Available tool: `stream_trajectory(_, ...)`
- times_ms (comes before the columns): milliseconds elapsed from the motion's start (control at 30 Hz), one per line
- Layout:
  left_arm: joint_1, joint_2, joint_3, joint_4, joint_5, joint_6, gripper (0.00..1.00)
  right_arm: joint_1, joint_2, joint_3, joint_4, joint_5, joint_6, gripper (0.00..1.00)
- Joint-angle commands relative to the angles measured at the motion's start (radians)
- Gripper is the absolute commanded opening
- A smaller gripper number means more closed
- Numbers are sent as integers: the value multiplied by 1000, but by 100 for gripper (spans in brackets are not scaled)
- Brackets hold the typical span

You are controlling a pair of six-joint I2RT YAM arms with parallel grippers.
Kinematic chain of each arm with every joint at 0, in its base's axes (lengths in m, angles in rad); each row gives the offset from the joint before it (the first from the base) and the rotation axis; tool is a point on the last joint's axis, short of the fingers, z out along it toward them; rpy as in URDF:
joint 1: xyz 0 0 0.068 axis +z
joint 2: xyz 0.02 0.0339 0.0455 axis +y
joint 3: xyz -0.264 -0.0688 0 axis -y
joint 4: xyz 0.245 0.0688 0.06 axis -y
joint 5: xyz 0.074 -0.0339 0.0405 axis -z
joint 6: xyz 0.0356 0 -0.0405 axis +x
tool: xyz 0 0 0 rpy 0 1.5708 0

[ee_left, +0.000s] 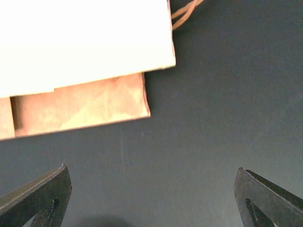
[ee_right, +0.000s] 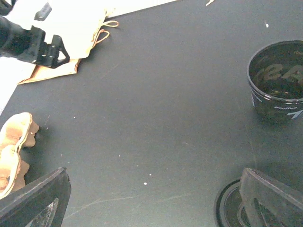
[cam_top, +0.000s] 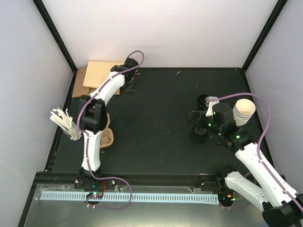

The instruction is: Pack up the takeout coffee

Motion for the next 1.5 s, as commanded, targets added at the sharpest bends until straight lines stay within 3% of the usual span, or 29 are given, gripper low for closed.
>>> stream_trajectory(0, 1, 142, 208, -86, -83, 126, 96, 5, -34, 10, 29, -6, -28, 100)
stream_trajectory(100, 5, 217, 286, -48, -83, 204, 96, 5, -48, 17, 33, -5, -39, 100)
stream_trajectory(500, 16, 356, 280, 218, -303, 475, 95, 5, -84, 25, 56, 5, -75, 100)
stream_trajectory(733, 20, 402, 277, 331, -353, 585, 96, 4, -84, 31, 60, -22, -72, 100)
stream_trajectory(867, 29, 465, 283, 419, -466, 698, 96, 5, -84, 30, 58, -22, -75, 100)
stream_trajectory(1067, 35, 525, 297, 473, -479, 735, 92, 6, -85, 30, 52, -16, -83, 100)
stream_trajectory(1133, 34, 532, 298, 500, -479, 750, 84, 4, -84, 33, 53, -15, -85, 100)
stream_trajectory(1467, 22, 481, 298, 550, -488, 760, 6, 5, -60, 40, 78, -25, -81, 100)
